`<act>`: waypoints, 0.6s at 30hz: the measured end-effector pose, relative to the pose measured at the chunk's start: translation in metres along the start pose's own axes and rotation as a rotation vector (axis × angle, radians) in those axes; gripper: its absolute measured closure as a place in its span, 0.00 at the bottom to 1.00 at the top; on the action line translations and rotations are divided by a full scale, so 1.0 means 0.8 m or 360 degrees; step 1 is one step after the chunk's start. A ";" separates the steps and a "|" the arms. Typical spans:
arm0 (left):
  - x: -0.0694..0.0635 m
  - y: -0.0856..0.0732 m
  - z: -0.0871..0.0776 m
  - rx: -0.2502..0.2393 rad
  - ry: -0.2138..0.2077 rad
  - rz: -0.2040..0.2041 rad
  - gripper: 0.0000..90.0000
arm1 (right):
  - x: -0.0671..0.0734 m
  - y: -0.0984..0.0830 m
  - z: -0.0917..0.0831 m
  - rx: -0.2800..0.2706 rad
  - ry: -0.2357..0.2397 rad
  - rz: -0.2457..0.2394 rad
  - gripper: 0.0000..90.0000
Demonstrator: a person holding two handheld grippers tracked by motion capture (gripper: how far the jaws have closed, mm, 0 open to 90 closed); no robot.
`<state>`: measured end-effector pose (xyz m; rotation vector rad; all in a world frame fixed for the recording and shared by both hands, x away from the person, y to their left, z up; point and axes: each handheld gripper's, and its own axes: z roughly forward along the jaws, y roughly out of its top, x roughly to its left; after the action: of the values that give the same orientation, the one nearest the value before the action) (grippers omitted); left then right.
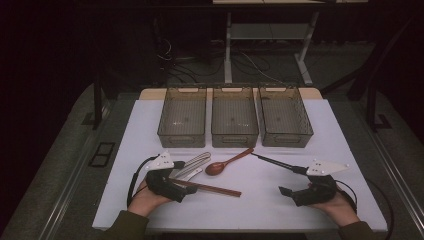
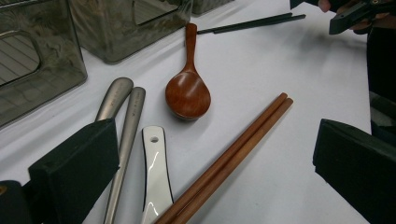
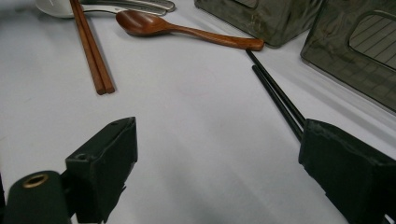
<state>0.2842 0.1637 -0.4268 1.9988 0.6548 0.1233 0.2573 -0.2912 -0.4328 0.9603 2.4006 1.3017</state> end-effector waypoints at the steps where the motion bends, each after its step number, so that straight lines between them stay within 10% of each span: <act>1: 0.000 0.000 0.000 0.0000 -0.0001 0.0001 0.01 | 0.000 0.000 0.000 -0.0001 0.0002 0.0002 0.13; 18: 0.000 0.005 0.000 0.0000 -0.0018 0.0003 0.16 | -0.003 0.000 -0.001 -0.0020 0.0011 0.0029 0.13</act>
<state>0.2860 0.1623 -0.4234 1.9985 0.6459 0.1128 0.2588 -0.2934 -0.4328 0.9781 2.3912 1.3270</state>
